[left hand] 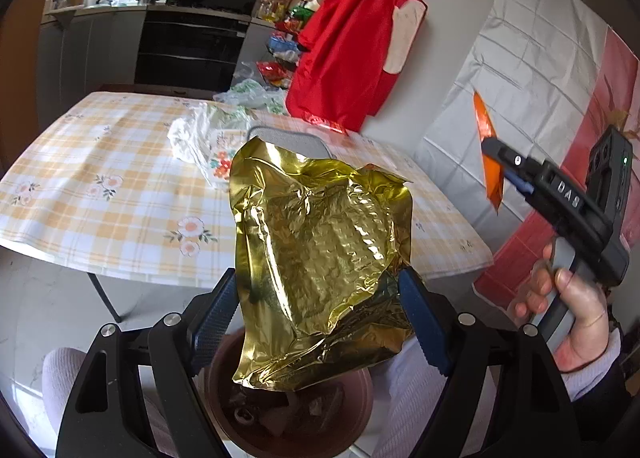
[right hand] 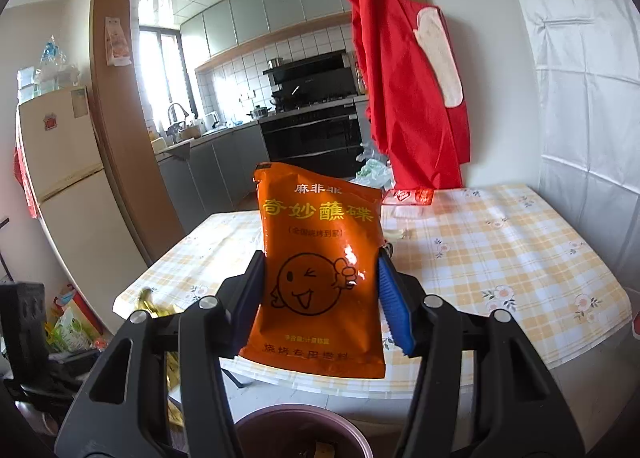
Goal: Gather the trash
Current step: 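Lift the gold foil bag and orange bag and carry both over the maroon bin, then open the left gripper to drop the gold bag, then open the right to drop the orange bag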
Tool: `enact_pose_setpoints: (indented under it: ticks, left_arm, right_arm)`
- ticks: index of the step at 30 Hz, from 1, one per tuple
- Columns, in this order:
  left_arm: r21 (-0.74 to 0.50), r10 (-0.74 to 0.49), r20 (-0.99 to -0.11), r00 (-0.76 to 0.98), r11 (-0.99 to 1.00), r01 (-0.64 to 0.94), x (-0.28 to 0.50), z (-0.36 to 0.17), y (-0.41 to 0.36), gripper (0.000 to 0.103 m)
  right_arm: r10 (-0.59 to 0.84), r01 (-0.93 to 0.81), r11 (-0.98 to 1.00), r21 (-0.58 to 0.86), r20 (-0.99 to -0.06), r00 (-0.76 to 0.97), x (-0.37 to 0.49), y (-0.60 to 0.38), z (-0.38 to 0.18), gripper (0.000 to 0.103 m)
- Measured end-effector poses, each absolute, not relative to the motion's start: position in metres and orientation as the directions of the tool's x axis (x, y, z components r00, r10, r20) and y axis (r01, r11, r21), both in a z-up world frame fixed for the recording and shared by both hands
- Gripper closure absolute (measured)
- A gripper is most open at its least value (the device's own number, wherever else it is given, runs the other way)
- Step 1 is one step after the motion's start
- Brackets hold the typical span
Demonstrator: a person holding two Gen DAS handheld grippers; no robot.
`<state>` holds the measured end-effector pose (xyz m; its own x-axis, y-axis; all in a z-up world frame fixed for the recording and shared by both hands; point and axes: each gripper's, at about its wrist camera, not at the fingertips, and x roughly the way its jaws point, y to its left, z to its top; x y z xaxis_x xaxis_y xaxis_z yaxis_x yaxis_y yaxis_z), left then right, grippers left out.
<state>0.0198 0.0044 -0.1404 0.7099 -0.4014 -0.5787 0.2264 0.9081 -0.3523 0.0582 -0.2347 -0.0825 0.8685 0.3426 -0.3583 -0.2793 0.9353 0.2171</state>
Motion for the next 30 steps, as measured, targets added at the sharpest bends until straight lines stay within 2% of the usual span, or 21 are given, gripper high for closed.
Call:
enact_pose_setpoints:
  ticks: [6, 10, 13, 20, 30]
  left_arm:
    - [-0.331, -0.406, -0.606, 0.684, 0.911, 0.247, 0.018, -0.145, -0.007, 0.023]
    - [-0.313, -0.381, -0.627, 0.679, 0.922, 0.227, 0.021, -0.149, -0.009, 0.011]
    - [-0.301, -0.360, -0.631, 0.687, 0.930, 0.211, 0.022, -0.149, -0.007, 0.009]
    - [-0.230, -0.233, -0.619, 0.750, 0.967, 0.110, 0.021, -0.140, 0.011, 0.006]
    - [-0.184, -0.056, -0.542, 0.839, 0.981, -0.054, 0.010, -0.120, 0.049, 0.006]
  right_arm:
    - [0.344, -0.284, 0.934, 0.215, -0.338, 0.876, 0.049, -0.237, -0.074, 0.048]
    - [0.349, -0.292, 0.933, 0.209, -0.343, 0.872, 0.048, -0.236, -0.075, 0.048]
    - [0.353, -0.296, 0.932, 0.208, -0.348, 0.868, 0.047, -0.234, -0.077, 0.048]
    - [0.363, -0.313, 0.930, 0.194, -0.349, 0.864, 0.046, -0.232, -0.076, 0.048]
    - [0.405, -0.373, 0.914, 0.157, -0.331, 0.852, 0.030, -0.219, -0.065, 0.047]
